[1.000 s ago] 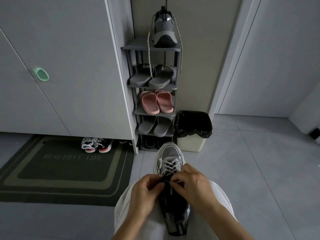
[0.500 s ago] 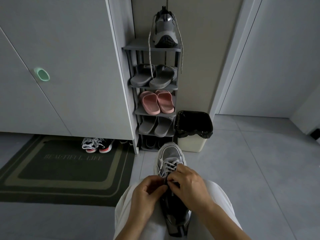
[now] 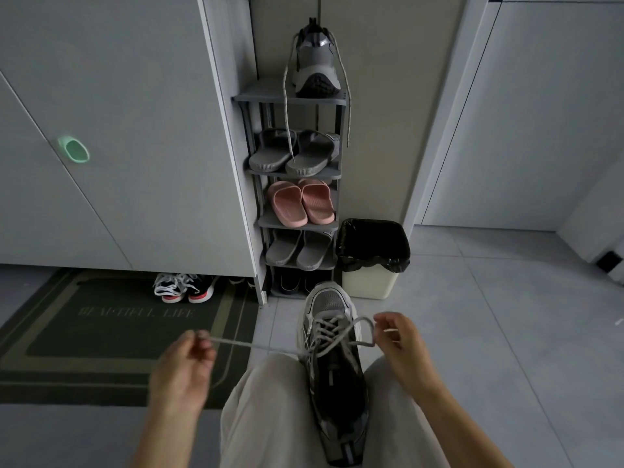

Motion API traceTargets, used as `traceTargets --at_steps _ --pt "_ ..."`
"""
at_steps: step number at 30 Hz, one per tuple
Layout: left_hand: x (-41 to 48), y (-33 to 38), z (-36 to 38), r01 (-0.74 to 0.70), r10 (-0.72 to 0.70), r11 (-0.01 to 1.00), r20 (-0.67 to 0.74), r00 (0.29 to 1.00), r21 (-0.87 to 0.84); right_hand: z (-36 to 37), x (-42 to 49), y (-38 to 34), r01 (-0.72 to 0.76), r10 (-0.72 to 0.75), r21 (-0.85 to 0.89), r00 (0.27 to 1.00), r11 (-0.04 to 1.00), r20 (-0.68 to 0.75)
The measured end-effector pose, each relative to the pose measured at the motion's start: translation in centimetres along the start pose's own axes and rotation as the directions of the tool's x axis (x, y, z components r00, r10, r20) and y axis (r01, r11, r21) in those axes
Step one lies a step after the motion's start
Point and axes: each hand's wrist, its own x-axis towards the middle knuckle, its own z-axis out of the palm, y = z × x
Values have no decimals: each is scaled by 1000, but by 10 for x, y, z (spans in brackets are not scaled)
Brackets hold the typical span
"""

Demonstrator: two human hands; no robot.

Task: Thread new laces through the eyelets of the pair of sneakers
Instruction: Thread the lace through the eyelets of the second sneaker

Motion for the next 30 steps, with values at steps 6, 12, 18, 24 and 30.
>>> traceTargets --at_steps 6,12,18,24,30 --pt "31 14 -31 -169 312 805 -164 936 569 5 -2 -4 -72 75 -22 987 997 142" --pt "-37 -51 14 -768 289 -2 736 613 640 19 -4 -16 -81 51 316 994 945 100" --pt "-61 -88 32 -754 125 187 746 654 630 17 -6 -10 -32 8 389 998 921 63" --pt "-40 -59 16 -677 -91 323 733 674 662 16 -8 -10 -16 -29 433 995 901 98" --pt "-15 -17 -18 -651 -221 64 647 730 757 19 -12 -11 -22 -33 441 993 897 115"
